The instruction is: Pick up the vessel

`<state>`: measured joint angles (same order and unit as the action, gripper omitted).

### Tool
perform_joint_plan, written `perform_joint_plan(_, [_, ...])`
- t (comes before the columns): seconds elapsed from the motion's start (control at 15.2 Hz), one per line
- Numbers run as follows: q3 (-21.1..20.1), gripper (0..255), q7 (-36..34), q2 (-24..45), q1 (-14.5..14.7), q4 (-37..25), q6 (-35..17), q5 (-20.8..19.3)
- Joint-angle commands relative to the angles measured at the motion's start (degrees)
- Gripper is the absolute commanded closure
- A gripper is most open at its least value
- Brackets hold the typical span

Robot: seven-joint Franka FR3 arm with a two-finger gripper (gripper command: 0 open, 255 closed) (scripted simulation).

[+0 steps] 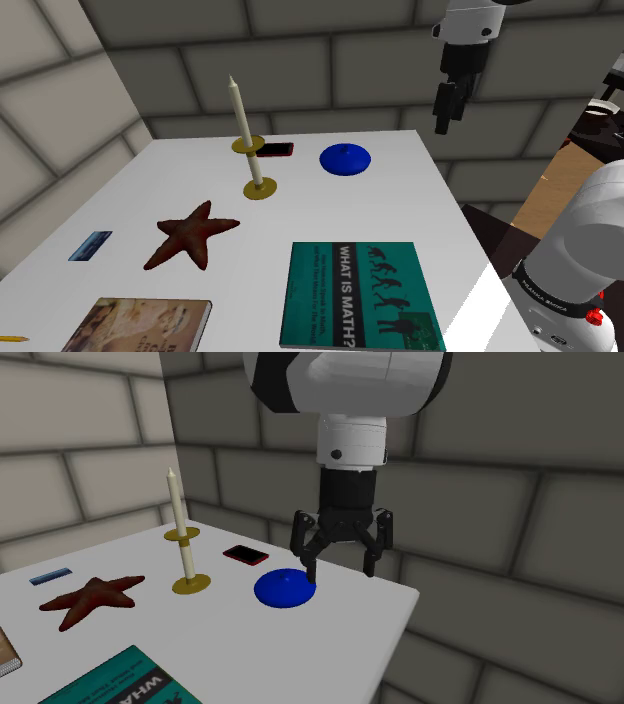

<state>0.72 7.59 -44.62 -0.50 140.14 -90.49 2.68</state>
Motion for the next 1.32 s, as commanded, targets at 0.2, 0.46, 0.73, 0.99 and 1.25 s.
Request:
perform_joint_plan(0.2, [-1.7, 0, -1.9, 5.5, 0.3, -1.3, -5.4, 0.5])
perform_joint_plan(0.46, [-3.9, 0, -4.6, 13.3, 0.5, -4.2, -11.9, 0.7])
perform_joint_plan(0.73, [-5.8, 0, -7.4, 21.5, 0.4, -8.3, -17.4, 0.0])
perform_joint_plan(0.99, [-7.5, 0, -10.5, 29.7, 0.3, -13.6, -21.8, -1.5])
perform_joint_plan(1.25, [-8.9, 0, -13.8, 38.1, 0.3, -20.1, -24.9, -3.8])
